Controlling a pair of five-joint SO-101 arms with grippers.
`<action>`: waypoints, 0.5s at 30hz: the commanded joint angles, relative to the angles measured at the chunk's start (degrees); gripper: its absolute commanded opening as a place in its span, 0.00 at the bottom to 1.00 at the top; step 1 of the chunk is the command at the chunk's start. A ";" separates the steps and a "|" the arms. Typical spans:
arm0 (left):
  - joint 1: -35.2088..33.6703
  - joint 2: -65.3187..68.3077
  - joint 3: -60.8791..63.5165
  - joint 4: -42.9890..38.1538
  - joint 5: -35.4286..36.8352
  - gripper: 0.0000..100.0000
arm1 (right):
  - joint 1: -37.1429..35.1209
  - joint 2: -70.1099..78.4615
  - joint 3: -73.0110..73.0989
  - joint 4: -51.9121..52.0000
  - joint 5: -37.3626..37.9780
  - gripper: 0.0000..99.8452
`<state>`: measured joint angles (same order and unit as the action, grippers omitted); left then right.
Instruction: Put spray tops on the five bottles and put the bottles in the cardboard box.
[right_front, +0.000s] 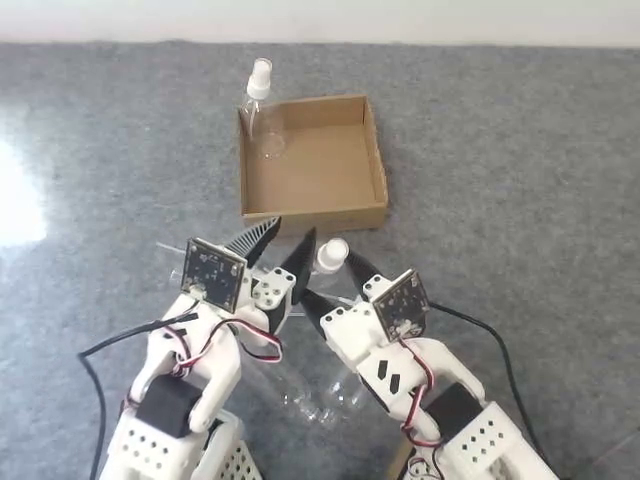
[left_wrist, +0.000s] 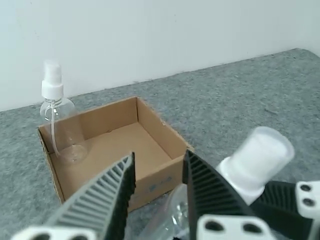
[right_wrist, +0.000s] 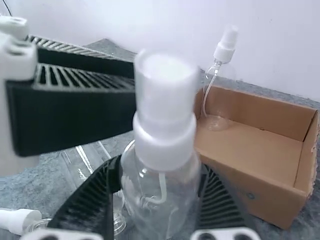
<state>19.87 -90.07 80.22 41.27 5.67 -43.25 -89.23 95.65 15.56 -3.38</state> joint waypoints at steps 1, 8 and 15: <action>1.67 0.18 -0.04 0.70 -0.18 0.15 | 0.84 -1.19 1.23 -0.31 0.09 0.03; -2.55 0.18 -0.22 0.35 -0.09 0.15 | 1.71 -1.19 1.23 -0.31 0.09 0.02; -10.20 0.18 -2.42 0.70 4.84 0.16 | 1.80 -1.19 1.23 -0.22 0.09 0.02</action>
<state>13.63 -89.27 80.66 41.54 7.16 -42.02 -89.32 95.65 15.65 -3.38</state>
